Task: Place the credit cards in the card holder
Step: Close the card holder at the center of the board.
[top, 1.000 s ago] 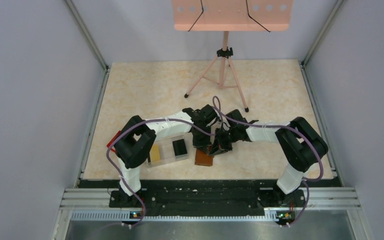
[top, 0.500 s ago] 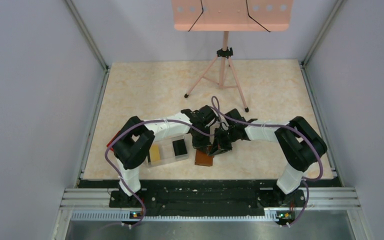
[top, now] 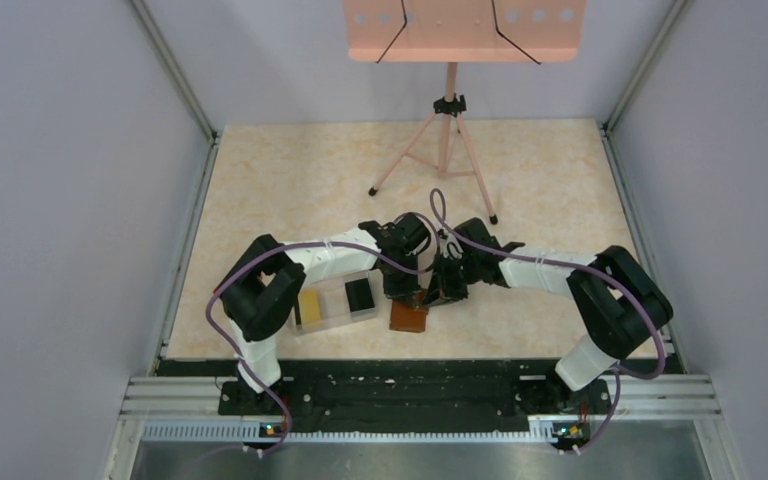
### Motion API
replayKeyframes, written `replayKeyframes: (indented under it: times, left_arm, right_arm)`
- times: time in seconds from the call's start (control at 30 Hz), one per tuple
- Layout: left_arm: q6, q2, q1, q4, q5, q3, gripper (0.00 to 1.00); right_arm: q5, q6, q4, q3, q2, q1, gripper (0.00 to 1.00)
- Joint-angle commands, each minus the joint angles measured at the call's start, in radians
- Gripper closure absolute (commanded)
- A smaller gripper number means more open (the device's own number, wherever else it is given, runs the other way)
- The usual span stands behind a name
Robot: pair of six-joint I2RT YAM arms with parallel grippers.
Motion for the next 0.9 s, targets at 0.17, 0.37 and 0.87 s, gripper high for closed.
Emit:
replayKeyframes:
  times: [0.17,0.37,0.87]
  left_arm:
    - [0.037,0.084,-0.012,-0.172,-0.133,-0.065,1.0]
    - [0.037,0.097,-0.014,-0.171,-0.127,-0.066,1.0]
    - [0.022,0.125,-0.043,-0.203,-0.191,-0.095,1.0]
  right_arm:
    - [-0.005,0.014,0.075,0.023,0.07,0.01,1.0]
    - [0.017,-0.006,0.074,0.016,0.115,0.04,1.0]
    - [0.193,-0.054,-0.064,-0.028,0.192,0.132,1.0]
